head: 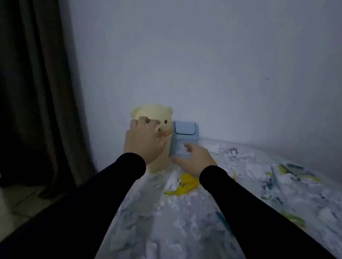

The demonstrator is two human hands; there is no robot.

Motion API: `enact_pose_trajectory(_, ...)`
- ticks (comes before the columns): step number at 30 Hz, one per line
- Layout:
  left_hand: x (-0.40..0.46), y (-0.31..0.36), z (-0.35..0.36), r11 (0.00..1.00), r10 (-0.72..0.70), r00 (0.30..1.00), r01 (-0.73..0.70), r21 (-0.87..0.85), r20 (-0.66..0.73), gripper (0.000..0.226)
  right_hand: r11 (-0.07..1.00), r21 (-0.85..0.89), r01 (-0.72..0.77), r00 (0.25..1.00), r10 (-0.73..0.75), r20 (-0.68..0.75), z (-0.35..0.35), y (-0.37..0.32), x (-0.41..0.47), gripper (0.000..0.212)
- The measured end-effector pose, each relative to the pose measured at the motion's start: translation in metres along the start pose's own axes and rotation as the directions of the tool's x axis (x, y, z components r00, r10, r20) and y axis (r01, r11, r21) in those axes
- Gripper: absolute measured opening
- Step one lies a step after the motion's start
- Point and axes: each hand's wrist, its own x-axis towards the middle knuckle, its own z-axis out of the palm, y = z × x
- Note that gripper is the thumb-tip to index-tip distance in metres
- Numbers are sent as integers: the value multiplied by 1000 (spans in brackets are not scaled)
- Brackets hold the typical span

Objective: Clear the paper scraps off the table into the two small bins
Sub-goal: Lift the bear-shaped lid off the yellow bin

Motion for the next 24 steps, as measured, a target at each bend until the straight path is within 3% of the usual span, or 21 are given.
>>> enact_pose_trajectory(3, 10, -10, 10, 990, -136, 977, 130, -49, -164, 78, 987, 159, 38, 999, -33, -37, 17, -10, 24, 74)
enact_pose_trajectory(9, 35, -31, 29, 907, -289, 953, 242, -346, -92, 124, 957, 288, 42, 989, 1, -148, 62, -26, 69, 112)
enact_pose_trajectory(15, 40, -44, 51, 821, -294, 956, 243, -517, -18, 136, 876, 473, 96, 950, 62, -306, 90, -23, 90, 108)
enact_pose_trajectory(20, 38, -37, 56, 816, -333, 942, 263, -515, -45, 140, 778, 606, 168, 931, 76, -356, 106, -25, 95, 103)
enact_pose_trajectory(24, 37, -35, 55, 797, -349, 937, 279, -535, -31, 141, 778, 602, 182, 937, 47, -345, 102, -24, 93, 94)
